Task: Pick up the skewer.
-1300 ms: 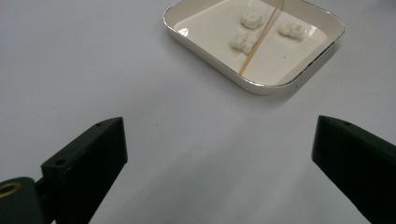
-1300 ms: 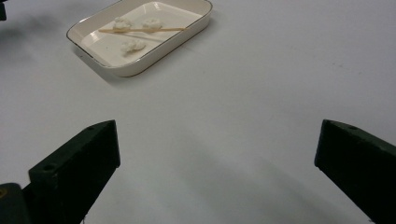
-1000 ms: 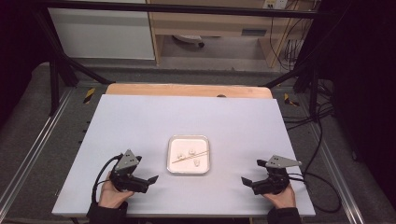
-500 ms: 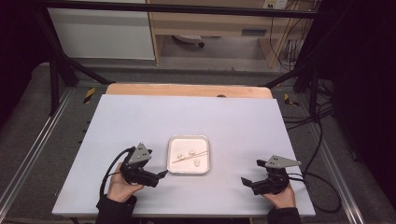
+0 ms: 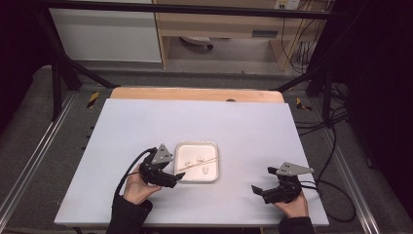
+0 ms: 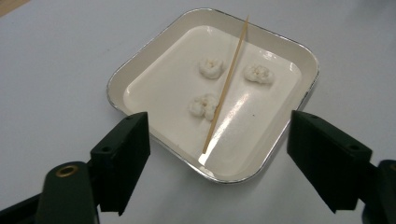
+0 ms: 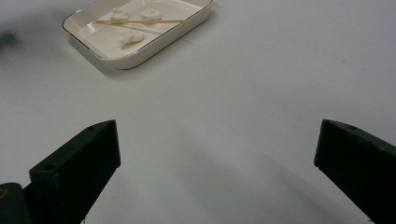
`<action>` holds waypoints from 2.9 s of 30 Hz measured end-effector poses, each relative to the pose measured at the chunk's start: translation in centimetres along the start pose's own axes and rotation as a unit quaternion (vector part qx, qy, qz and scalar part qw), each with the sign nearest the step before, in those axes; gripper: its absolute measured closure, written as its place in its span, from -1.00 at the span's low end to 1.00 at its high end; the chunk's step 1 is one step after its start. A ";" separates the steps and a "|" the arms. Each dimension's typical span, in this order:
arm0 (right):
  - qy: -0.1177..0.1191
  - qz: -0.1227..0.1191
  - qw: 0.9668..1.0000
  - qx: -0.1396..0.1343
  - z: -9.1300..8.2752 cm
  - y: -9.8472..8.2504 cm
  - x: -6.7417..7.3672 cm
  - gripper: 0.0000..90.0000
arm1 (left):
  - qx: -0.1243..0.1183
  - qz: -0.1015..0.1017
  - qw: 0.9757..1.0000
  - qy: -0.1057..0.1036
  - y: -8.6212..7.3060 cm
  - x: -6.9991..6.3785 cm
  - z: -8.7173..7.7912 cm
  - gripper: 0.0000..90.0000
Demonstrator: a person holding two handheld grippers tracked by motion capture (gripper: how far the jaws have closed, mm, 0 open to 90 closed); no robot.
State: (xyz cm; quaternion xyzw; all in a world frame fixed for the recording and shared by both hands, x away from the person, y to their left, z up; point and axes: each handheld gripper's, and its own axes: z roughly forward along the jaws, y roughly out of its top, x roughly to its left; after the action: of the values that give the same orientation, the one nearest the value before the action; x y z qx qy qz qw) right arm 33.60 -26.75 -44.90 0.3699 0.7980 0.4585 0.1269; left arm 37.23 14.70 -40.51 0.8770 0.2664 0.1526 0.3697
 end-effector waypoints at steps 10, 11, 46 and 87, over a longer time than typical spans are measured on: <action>0.001 -0.001 1.000 0.003 0.1 0.0 0.0 -0.98 | 0.027 0.014 0.999 0.015 0.5 -0.1 2.1 -0.13; 0.002 -0.001 1.000 0.003 0.1 0.0 0.0 -0.98 | 0.037 0.017 0.999 0.017 0.5 -0.1 2.4 -0.10; 0.007 -0.001 1.000 0.007 0.2 -0.1 0.0 -0.97 | 0.064 0.030 0.997 -0.034 0.1 0.8 5.0 0.92; 0.008 -0.008 1.000 0.007 0.3 0.0 0.2 -0.95 | -0.021 0.004 0.998 -0.062 -0.1 0.1 1.6 0.97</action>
State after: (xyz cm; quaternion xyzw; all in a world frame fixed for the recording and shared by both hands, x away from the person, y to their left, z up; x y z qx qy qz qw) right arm 33.64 -26.45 -45.05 0.3605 0.8053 0.4549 0.1211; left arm 38.00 13.88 -41.68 0.8777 0.2361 0.1052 0.4036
